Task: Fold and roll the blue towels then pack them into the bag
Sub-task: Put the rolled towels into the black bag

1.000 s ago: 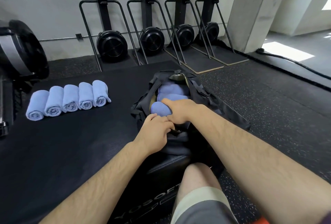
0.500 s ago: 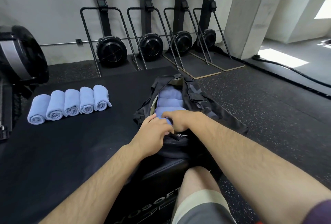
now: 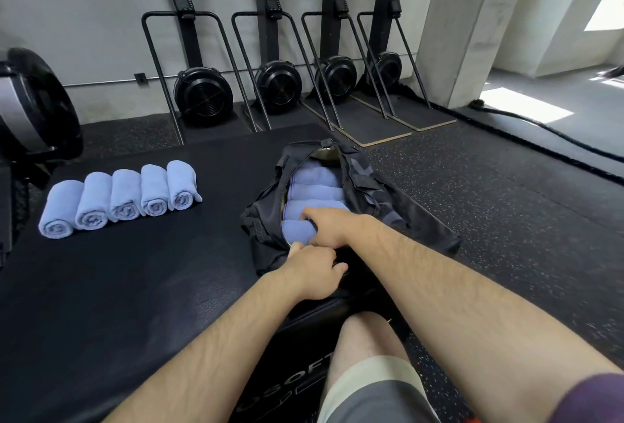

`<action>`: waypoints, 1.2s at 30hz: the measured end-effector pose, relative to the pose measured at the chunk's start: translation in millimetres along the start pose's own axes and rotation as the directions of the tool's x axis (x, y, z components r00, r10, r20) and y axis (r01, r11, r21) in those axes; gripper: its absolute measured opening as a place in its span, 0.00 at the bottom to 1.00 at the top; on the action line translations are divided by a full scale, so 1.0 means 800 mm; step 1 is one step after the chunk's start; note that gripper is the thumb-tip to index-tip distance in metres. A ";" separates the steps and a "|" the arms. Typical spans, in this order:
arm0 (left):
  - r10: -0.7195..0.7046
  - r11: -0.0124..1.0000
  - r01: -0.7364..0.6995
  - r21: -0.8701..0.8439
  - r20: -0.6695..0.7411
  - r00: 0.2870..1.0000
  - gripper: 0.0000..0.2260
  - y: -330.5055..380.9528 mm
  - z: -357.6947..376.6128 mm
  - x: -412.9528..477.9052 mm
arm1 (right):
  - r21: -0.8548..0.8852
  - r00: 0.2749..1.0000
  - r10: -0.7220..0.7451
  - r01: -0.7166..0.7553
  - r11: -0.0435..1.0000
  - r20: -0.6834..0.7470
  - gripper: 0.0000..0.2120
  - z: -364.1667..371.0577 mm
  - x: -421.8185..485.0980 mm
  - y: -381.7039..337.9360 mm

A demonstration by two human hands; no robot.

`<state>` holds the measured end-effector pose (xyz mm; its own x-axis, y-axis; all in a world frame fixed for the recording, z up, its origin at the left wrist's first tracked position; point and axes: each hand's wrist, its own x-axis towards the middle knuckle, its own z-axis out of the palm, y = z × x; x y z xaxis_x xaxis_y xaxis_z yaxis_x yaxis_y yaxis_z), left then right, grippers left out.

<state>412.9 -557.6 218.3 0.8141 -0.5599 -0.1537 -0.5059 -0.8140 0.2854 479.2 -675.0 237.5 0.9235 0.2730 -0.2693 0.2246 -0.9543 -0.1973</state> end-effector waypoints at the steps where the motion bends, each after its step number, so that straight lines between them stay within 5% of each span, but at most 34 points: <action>1: 0.004 0.998 -0.004 -0.063 -0.007 1.000 0.15 0.001 0.004 0.002 | 0.013 1.000 0.000 0.000 1.000 0.013 0.20 -0.001 -0.003 0.000; 9: 0.054 0.918 -0.077 -0.389 -0.070 0.996 0.17 -0.027 0.013 -0.003 | 0.018 0.996 0.001 -0.003 1.000 0.092 0.21 -0.008 -0.009 0.002; 14: 0.131 0.930 -0.147 -0.338 -0.069 0.989 0.20 -0.016 0.002 -0.011 | -0.044 0.986 0.032 -0.026 0.999 0.162 0.34 -0.016 -0.017 -0.002; 17: 0.171 0.918 -0.189 -0.349 -0.082 0.982 0.19 -0.020 -0.002 -0.017 | -0.128 0.986 0.051 -0.031 0.991 0.161 0.32 -0.025 -0.025 -0.007; 21: 0.194 0.979 -0.203 -0.007 -0.264 0.945 0.14 -0.033 -0.024 -0.024 | -0.239 0.995 0.086 -0.073 0.968 0.045 0.27 -0.017 -0.026 -0.001; 24: 0.154 0.967 -0.095 0.238 -0.241 0.958 0.09 -0.046 -0.042 -0.026 | -0.279 0.996 0.069 -0.083 0.957 -0.060 0.27 0.000 -0.023 0.008; 28: 0.225 0.951 -0.161 0.263 -0.232 0.946 0.16 -0.054 -0.038 -0.025 | -0.330 0.985 0.025 -0.082 0.940 -0.172 0.28 0.011 -0.015 0.013; 36: 0.211 0.962 -0.154 0.226 -0.255 0.944 0.13 -0.054 -0.040 -0.033 | -0.274 0.931 0.111 -0.214 0.938 -0.347 0.20 0.021 0.007 0.019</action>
<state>422.2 -502.9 240.4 0.7343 -0.6606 0.1563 -0.6764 -0.7317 0.0846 482.8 -686.0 216.8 0.9928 0.1063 0.0545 0.0985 -0.9865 0.1305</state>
